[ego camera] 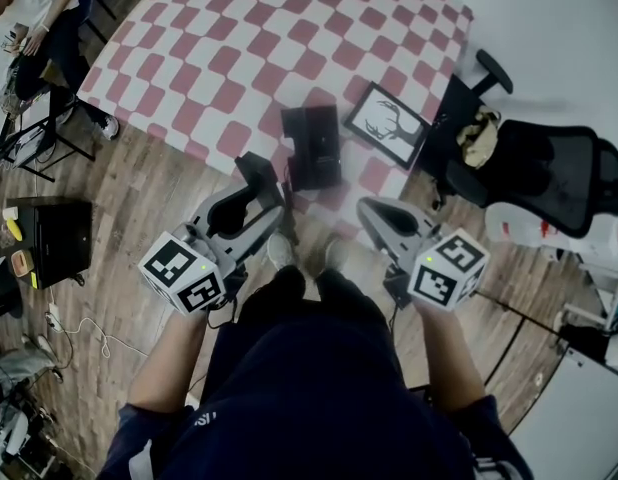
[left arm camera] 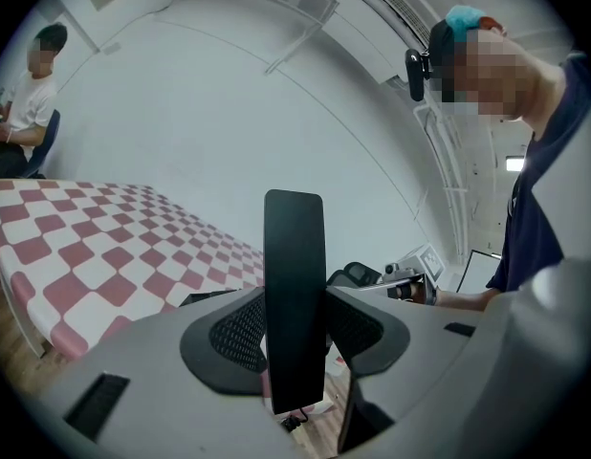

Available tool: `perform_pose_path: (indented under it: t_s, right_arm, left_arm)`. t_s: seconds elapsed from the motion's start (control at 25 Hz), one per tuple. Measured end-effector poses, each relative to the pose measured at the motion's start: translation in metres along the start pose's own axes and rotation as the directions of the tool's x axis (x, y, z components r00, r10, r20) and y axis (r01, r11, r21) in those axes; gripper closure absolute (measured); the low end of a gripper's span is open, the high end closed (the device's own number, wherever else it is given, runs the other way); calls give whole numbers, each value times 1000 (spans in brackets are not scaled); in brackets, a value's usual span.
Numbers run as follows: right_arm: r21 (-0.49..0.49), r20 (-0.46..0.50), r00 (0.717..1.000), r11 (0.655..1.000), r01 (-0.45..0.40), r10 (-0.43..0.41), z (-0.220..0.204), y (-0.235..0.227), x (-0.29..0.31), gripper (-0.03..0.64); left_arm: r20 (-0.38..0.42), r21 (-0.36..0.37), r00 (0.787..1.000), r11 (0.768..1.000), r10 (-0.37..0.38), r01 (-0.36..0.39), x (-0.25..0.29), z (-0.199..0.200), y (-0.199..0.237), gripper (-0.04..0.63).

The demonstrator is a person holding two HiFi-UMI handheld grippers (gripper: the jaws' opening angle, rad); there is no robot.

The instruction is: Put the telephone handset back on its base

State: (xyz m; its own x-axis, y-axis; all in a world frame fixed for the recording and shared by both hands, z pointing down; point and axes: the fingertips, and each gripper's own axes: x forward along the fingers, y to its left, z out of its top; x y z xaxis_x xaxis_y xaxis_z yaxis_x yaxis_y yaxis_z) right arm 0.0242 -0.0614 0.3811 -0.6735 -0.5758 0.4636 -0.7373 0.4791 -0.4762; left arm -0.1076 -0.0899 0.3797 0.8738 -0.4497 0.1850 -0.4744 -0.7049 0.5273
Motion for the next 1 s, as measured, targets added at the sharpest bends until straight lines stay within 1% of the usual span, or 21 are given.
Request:
perform_pose_path:
  t_s: [0.24,0.52,0.72,0.88,1.0]
  right_arm:
    - [5,-9,1000,1000,-14,14,0,-12,2,600]
    - [33,-36,998,998,-55,56,-1,-40,7,600]
    - [58,-60,995,995,-80,83,-5,-67,10,600]
    - [75,-85,991,992,-98,104,-8,-84,14,600]
    - [81,-89,991,992,-96,103,-7,-97,17,600]
  left_arm:
    - [-29,-25,999,999,21,-22,14,-7,11,379]
    - [-69,-89,994,992,86,-91,39,-21,33,379]
    - [-118,-118,984,982,134,-147,66,-36,54,379]
    - [-176,-128,970,973,168,-192,82,-49,71,379]
    - [-202,-143,961,965,188,-219,94,-58,84,379]
